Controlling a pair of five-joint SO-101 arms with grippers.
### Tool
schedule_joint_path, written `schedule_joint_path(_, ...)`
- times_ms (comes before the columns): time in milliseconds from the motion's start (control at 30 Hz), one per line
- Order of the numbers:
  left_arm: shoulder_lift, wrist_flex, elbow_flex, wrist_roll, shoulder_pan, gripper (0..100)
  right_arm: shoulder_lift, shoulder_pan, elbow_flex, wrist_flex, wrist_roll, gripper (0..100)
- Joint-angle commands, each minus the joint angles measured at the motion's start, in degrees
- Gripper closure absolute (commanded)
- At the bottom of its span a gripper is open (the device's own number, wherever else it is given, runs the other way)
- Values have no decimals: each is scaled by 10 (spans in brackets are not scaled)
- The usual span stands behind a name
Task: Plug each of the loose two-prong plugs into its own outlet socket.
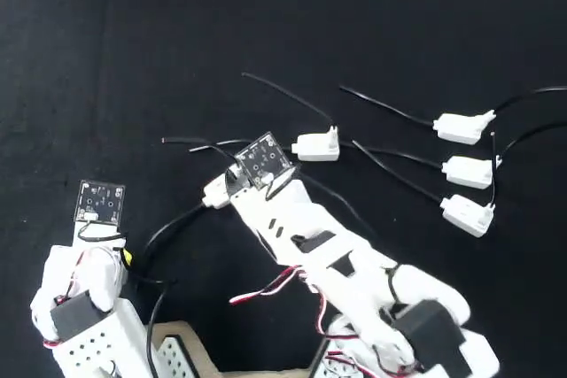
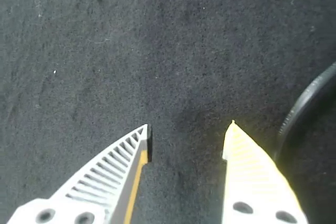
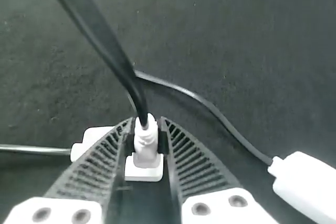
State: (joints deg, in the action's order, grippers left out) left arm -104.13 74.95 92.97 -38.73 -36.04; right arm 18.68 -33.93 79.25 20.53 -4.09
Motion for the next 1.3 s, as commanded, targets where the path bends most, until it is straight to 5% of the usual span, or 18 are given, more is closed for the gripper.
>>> schedule_joint_path(0,-1,6,-2,-4,7,769,32,6,-35,-18,5,987)
schedule_joint_path(800,-1,6,0,-4,7,769,-93,-18,-51,28,-26,986)
schedule_joint_path(1033,-1,6,0,-4,7,769,-93,-16,-113,-98,-42,985)
schedule_joint_path(1267,-1,6,0,-4,7,769,-93,25,-118,-111,-74,985)
